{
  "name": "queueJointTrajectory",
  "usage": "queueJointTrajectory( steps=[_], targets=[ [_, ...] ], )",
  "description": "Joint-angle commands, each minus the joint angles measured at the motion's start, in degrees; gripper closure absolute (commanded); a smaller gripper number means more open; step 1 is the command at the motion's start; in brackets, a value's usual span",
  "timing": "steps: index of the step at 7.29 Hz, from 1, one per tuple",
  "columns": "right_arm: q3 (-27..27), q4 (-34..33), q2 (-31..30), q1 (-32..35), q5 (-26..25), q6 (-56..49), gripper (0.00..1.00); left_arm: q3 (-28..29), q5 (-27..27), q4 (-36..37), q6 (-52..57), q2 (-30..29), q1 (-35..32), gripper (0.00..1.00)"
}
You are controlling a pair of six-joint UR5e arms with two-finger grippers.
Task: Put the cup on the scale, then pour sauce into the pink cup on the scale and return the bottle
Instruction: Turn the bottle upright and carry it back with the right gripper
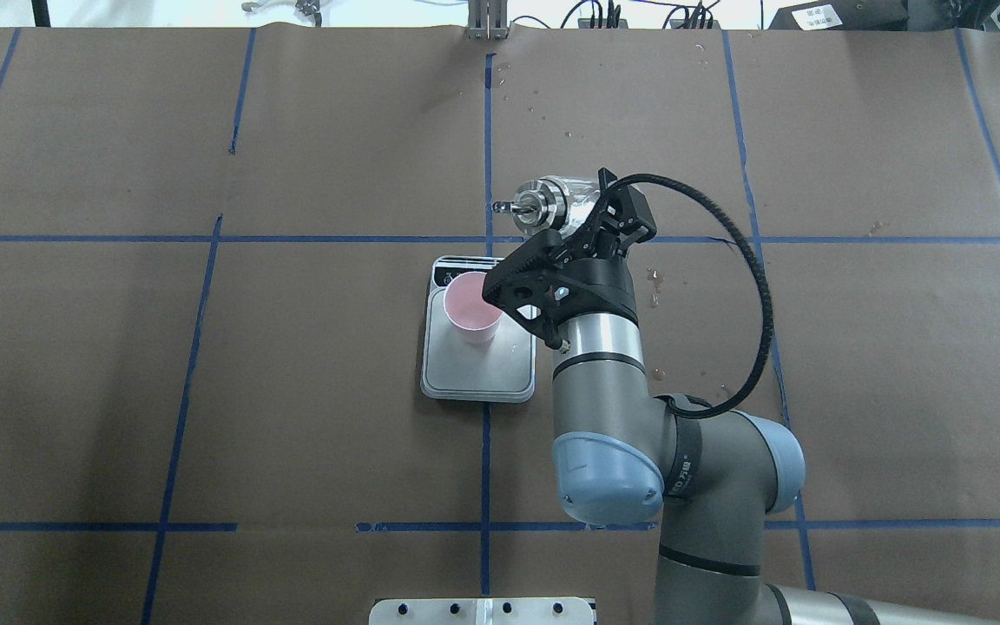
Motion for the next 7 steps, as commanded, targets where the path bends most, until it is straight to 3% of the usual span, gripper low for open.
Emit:
queueJointTrajectory(
  steps=[1, 4, 6, 7],
  targets=[
    [6.3, 0.0, -2.84, 1.79, 8.14, 18.95, 1.0, -0.09, 0.03, -0.07, 0.0, -0.05, -0.08, 0.0],
    [11.42, -0.09, -8.55, 8.64, 22.2, 28.51, 1.0, -1.13, -0.06, -0.16, -0.09, 0.65, -0.17, 0.0],
    [12.48, -0.09, -13.91, 10.15, 24.07, 33.23, 1.0, -2.37, -0.05, -0.07, -0.09, 0.91, -0.25, 0.0],
    [12.57, -0.09, -15.5, 11.72, 30.09, 40.41, 1.0, -2.46, -0.06, -0.07, -0.18, 0.92, -0.25, 0.0]
  ],
)
